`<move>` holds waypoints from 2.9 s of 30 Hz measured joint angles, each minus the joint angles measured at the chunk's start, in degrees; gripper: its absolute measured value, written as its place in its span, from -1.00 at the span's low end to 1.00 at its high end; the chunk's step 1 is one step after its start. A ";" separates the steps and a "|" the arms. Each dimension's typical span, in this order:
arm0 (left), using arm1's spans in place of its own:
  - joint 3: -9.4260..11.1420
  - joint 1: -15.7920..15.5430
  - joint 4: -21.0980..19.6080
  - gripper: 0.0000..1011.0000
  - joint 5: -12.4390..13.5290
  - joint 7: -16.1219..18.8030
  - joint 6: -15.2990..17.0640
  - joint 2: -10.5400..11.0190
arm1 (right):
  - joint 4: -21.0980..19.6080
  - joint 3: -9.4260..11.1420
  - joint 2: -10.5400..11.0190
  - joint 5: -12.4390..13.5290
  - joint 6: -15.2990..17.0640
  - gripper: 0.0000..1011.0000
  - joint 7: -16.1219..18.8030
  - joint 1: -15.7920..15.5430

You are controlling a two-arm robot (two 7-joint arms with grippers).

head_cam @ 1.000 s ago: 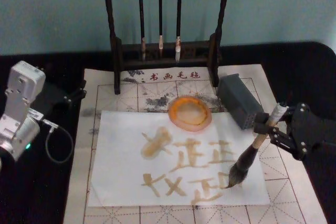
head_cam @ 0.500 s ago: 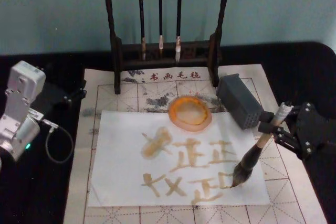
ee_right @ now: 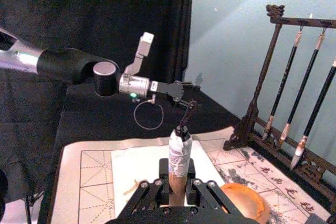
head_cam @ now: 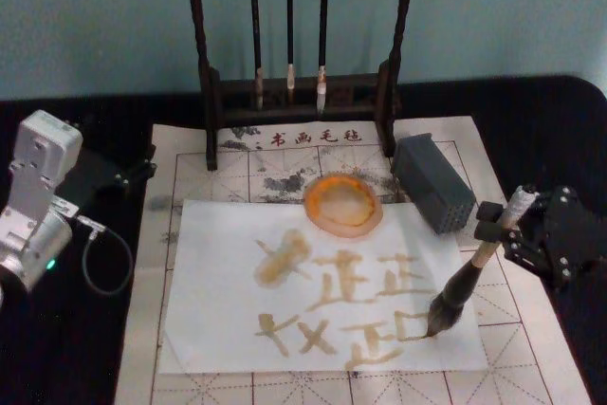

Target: Pick up the brush from the inkstone, write on the paper, then place the brush back to its original position.

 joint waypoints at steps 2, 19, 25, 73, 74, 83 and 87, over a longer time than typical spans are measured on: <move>0.00 0.00 0.00 0.98 0.00 0.00 0.00 0.00 | -0.07 0.14 0.07 0.00 -0.09 -0.64 0.00 -0.18; 0.00 0.00 0.00 0.98 0.00 0.00 0.00 0.00 | -1.39 2.66 -0.22 2.38 -0.54 -0.64 -0.09 -1.44; 0.00 0.00 0.00 0.98 0.00 0.00 0.00 0.00 | -1.72 3.47 -1.12 3.66 -0.38 -0.64 -0.57 -1.24; 0.00 0.00 0.00 0.98 0.00 0.00 0.00 0.00 | 14.90 -0.03 -22.75 18.54 23.02 -0.64 -33.51 16.76; 0.00 0.00 0.00 0.98 0.00 0.00 0.00 0.00 | 15.60 -0.18 -23.28 19.27 23.58 -0.64 -34.43 17.24; 0.00 0.00 0.00 0.98 0.00 0.00 0.00 0.00 | 18.70 -0.59 -25.65 23.28 25.85 -0.64 -38.71 18.92; 0.00 0.00 0.00 0.98 0.00 0.00 0.00 0.00 | 19.50 -0.88 -26.32 24.67 26.57 -0.64 -40.33 19.28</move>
